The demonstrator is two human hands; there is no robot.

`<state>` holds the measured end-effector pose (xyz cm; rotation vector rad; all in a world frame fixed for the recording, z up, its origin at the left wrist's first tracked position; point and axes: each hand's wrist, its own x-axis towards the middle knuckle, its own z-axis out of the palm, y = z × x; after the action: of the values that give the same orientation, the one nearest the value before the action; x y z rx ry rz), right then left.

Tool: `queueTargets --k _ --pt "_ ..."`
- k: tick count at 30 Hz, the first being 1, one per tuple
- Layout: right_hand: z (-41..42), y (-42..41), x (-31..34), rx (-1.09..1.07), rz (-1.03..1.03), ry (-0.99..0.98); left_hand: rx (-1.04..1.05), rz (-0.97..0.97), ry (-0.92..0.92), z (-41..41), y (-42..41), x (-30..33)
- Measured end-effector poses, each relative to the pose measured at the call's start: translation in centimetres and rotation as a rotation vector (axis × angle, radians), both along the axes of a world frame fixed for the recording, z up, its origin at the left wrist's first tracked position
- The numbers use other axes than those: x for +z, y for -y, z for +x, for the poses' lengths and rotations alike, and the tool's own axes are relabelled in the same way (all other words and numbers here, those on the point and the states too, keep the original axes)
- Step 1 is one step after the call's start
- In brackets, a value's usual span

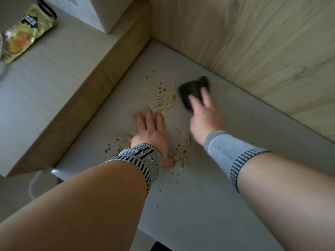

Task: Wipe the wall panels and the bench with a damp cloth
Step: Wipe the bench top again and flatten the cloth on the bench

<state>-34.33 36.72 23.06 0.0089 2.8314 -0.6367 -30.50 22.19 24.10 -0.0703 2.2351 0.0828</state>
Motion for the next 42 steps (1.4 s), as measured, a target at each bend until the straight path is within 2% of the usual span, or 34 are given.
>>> queueTargets --k 2,4,6,9,11,13,16,18,20,23,25,27,30,32,34,36,38,40,42 --pt "1.2 0.4 -0.3 0.296 -0.022 -0.004 0.009 0.002 0.001 0.1 0.0 0.2" --pt "1.1 -1.5 0.0 0.373 0.012 -0.008 0.019 0.012 0.007 0.2 0.1 0.4" --pt "0.1 -4.2 0.4 0.223 0.076 0.006 0.022 0.029 0.006 0.2 0.1 0.4" --pt "-2.2 -6.1 0.2 -0.162 0.112 0.032 0.03 0.03 0.015 0.1 0.0 0.3" --pt "-2.7 -4.0 0.1 -0.259 0.117 0.032 0.034 0.029 0.03 0.0 0.0 0.4" --pt "-1.7 -1.2 -0.3 -0.108 0.07 0.004 0.033 0.031 0.026 0.1 0.0 0.6" --pt "0.5 0.0 -1.1 0.408 -0.028 -0.053 0.036 0.027 0.011 0.1 -0.1 0.8" --pt "-0.4 -2.1 -1.3 0.51 0.006 -0.064 0.041 0.035 0.019 0.1 0.0 0.9" --pt "-2.6 -3.9 -0.5 0.366 0.057 -0.048 0.04 0.042 0.026 0.1 0.0 0.9" --pt "-6.0 -3.9 -0.2 0.016 0.107 0.003 0.042 0.03 0.03 0.1 0.0 0.7" --pt "-6.2 -1.4 0.1 -0.052 0.112 0.003 0.042 0.028 0.031 0.1 -0.1 0.6" --pt "-5.1 0.9 -0.2 0.136 0.048 -0.053 0.046 0.024 0.02 0.1 -0.1 0.5" --pt "-2.7 0.9 -1.0 0.65 -0.02 -0.107 0.05 0.022 0.024 0.0 -0.2 0.6" --pt "-4.0 -1.0 -1.1 0.726 0.006 -0.131 0.055 0.025 0.025 0.1 -0.2 0.6" --pt "-6.2 -2.2 -0.6 0.526 0.024 -0.096 0.055 0.032 0.024 0.1 -0.1 0.6" --pt "-8.0 -2.2 -0.7 0.209 0.052 -0.056 0.057 0.035 0.023 0.1 0.0 0.5" --pt "-8.1 -0.1 -0.2 0.076 0.083 -0.036 0.053 0.023 0.024 0.1 -0.1 0.5" --pt "-6.4 2.1 -0.3 0.235 0.032 -0.064 0.058 0.011 0.022 0.2 -0.3 0.5" --pt "-4.8 2.7 -1.0 0.557 -0.053 -0.072 0.061 0.0 0.014 0.0 -0.4 0.7"
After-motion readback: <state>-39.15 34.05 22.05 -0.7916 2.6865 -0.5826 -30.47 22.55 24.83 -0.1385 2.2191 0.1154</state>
